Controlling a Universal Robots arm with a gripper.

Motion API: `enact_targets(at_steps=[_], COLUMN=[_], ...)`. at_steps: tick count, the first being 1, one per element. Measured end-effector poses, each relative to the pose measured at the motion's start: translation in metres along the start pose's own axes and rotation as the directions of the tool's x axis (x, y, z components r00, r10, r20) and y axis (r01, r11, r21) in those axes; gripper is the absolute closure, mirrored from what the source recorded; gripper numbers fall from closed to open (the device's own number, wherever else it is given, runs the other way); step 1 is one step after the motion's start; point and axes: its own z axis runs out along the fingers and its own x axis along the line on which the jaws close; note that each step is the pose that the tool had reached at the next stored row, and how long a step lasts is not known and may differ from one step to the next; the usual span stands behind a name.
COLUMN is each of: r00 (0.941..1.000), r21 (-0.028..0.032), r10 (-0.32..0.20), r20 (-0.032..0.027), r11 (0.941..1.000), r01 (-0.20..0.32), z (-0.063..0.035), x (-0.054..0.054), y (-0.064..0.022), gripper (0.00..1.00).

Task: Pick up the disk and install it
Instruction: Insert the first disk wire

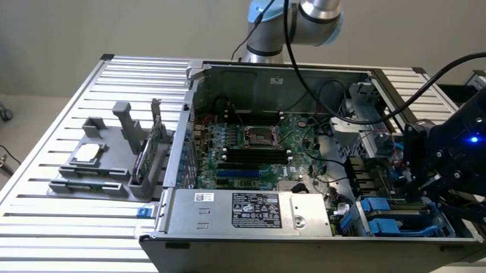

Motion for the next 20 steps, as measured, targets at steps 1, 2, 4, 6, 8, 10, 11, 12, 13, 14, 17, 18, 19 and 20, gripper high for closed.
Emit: enact_targets(at_steps=[1, 2, 4, 6, 8, 10, 11, 12, 13, 14, 17, 18, 19, 20], r00=[1.0, 0.9998, 0.9994, 0.9989, 0.9983, 0.9978, 0.9974, 0.9971, 0.9967, 0.9964, 0.9954, 0.995, 0.9946, 0.9944], r21=[-0.0012, -0.0023, -0.0046, -0.0064, -0.0079, -0.009, -0.0097, -0.0103, -0.0109, -0.0115, -0.013, -0.0136, -0.014, -0.0144], r10=[0.009, 0.018, 0.034, 0.047, 0.058, 0.067, 0.071, 0.076, 0.081, 0.085, 0.096, 0.099, 0.103, 0.105], r20=[0.0011, 0.002, 0.0033, 0.0046, 0.0055, 0.0065, 0.0069, 0.0074, 0.008, 0.0083, 0.0094, 0.0097, 0.0102, 0.0103], r11=[1.0, 0.9998, 0.9994, 0.9989, 0.9983, 0.9977, 0.9974, 0.9971, 0.9967, 0.9963, 0.9953, 0.995, 0.9946, 0.9944], r01=[-0.009, -0.018, -0.034, -0.047, -0.058, -0.067, -0.071, -0.076, -0.08, -0.085, -0.096, -0.099, -0.103, -0.105], z=[0.0006, 0.0012, 0.0026, 0.0037, 0.0049, 0.0057, 0.0061, 0.0064, 0.0066, 0.0069, 0.0078, 0.008, 0.0082, 0.0084], x=[-0.0002, -0.0004, -0.0008, -0.001, -0.001, -0.0003, 0.0001, 0.0006, 0.001, 0.0015, 0.0029, 0.0033, 0.0038, 0.0039], y=[0.0003, 0.0007, 0.0015, 0.0022, 0.0029, 0.0036, 0.0038, 0.0041, 0.0044, 0.0047, 0.0061, 0.0066, 0.007, 0.0073], gripper=[0.82, 0.82, 0.82, 0.82, 0.82, 0.82, 0.82, 0.82, 0.82, 0.82, 0.82, 0.82, 0.82, 0.82])
